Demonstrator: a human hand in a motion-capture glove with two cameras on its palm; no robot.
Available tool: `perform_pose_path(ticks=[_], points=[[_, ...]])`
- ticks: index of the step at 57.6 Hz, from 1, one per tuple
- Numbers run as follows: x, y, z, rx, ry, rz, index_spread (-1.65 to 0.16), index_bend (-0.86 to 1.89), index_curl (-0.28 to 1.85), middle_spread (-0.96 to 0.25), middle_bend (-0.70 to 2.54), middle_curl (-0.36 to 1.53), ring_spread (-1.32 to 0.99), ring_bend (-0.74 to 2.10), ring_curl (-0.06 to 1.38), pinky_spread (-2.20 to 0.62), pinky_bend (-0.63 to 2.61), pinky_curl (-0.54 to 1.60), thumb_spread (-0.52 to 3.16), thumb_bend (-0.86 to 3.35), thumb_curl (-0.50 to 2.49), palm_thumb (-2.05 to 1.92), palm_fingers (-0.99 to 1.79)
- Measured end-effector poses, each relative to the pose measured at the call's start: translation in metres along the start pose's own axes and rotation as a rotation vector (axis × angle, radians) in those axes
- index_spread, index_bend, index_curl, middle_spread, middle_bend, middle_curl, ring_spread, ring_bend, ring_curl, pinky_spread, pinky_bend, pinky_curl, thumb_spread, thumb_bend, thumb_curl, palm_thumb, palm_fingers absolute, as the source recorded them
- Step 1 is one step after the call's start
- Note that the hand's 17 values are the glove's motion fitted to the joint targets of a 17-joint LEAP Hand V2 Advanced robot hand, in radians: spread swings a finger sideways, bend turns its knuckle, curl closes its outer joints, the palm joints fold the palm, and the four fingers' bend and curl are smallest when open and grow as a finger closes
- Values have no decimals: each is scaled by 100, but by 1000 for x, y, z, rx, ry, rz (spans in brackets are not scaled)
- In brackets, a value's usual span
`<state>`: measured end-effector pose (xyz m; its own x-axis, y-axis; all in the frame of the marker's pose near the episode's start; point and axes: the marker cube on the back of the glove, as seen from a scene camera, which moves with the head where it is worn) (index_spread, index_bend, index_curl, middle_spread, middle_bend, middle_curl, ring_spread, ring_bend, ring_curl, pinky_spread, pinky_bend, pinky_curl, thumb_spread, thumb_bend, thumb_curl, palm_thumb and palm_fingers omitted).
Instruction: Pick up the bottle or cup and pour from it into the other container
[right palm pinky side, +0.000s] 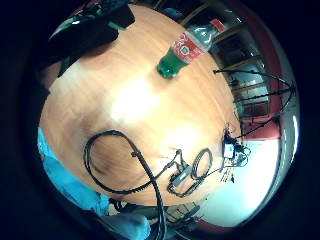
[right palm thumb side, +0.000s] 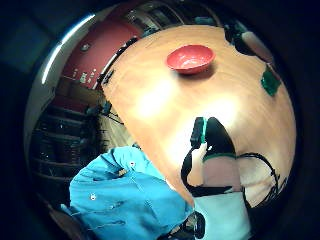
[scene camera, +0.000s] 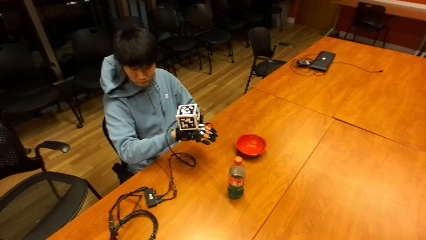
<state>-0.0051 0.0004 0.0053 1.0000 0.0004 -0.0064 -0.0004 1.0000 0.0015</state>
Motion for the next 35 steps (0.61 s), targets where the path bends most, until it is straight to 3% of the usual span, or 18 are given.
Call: perform_pose_path(ticks=[13,35], points=[[1,-4,4,-14,17,17,-26,19,23,0,20,18,4,30,19,21,43,18,84,30,25,63,63],[12,7,0,-16,38,21,-29,16,28,0,18,27,4,29,26,24,45,23,102,14,38,69,59]])
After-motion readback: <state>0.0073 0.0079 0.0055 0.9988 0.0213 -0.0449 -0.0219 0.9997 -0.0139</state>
